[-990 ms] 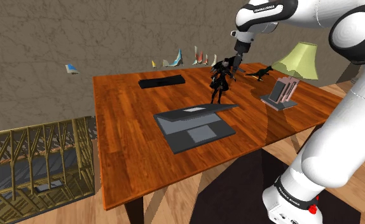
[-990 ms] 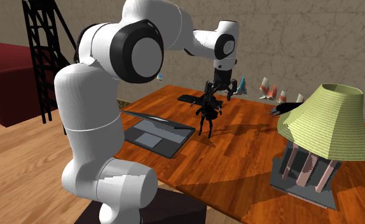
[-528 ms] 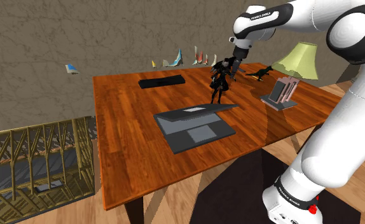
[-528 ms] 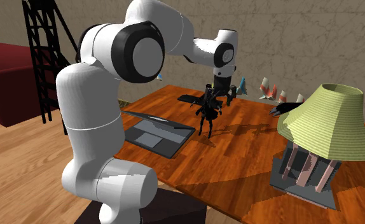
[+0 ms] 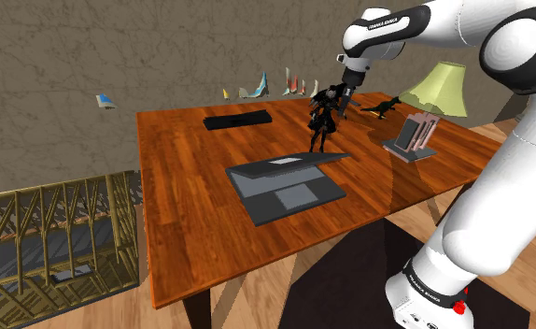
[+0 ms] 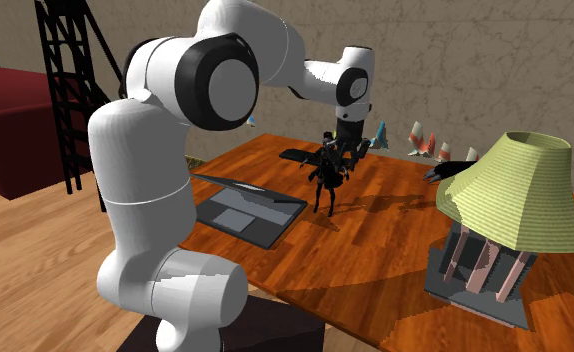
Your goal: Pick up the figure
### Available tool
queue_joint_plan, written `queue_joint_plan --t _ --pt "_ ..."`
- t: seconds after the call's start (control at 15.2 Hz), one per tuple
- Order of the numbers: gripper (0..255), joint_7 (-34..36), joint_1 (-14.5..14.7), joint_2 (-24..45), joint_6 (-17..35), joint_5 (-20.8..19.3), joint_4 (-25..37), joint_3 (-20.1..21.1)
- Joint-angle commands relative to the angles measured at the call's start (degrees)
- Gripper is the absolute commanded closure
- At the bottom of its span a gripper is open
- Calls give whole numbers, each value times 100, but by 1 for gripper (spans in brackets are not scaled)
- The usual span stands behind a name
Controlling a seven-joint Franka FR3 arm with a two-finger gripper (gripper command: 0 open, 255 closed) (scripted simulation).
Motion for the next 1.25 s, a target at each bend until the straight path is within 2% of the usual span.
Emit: queue_joint_plan --t 0.0,1.06,1.19 --pt "255 -3 2 11 -3 5 -7 4" --pt "255 59 3 -38 -1161 -36 1109 2" --pt "255 59 3 -37 -1173 -36 1121 2"
